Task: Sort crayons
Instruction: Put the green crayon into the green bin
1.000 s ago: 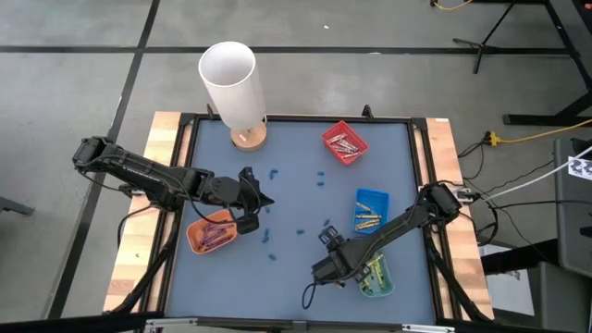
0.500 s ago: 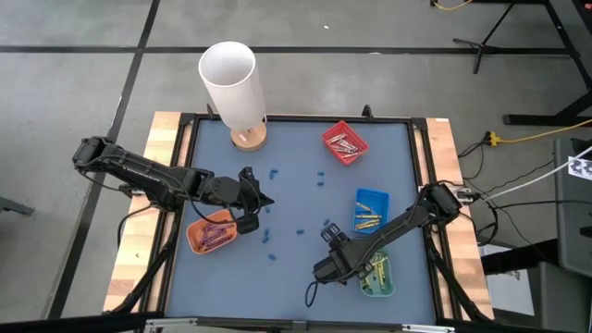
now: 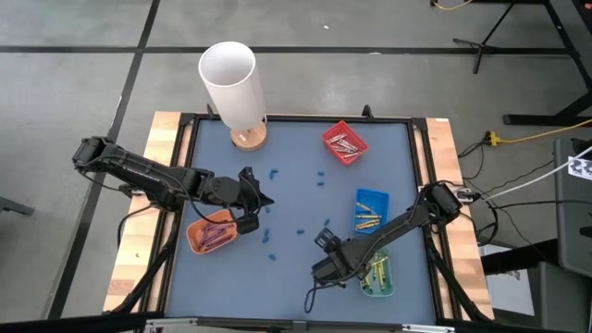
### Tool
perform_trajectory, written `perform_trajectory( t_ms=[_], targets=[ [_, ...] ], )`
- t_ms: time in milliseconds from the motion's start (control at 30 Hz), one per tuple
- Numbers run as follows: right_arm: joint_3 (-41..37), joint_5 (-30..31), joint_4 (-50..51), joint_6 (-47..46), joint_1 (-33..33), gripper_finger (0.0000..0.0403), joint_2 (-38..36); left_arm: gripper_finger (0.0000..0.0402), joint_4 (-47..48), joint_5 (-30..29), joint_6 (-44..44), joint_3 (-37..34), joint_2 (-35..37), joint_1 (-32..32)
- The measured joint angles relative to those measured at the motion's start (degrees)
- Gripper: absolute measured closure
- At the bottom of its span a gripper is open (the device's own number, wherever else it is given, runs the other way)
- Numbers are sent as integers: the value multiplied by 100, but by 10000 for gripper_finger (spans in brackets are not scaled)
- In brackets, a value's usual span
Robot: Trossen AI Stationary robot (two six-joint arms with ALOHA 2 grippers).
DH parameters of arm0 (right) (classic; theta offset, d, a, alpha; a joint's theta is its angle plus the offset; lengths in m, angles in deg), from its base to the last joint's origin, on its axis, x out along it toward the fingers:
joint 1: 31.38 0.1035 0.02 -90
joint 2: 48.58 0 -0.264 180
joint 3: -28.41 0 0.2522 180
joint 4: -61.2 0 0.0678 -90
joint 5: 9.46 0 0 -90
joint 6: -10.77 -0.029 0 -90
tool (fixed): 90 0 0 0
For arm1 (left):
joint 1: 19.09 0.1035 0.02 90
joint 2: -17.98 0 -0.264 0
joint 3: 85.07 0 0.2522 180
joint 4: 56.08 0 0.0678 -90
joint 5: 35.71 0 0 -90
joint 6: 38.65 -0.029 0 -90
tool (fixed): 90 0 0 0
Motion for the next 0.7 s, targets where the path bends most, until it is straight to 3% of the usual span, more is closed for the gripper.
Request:
perform_trajectory(
  t_ms=[300,700],
  targets=[
    [-324,0,-575,415,-4,231,0,401,-2,0,0,0,0,1],
    [-568,-4,-627,438,-4,231,2,401,-2,2,0,0,0,0]
  ],
)
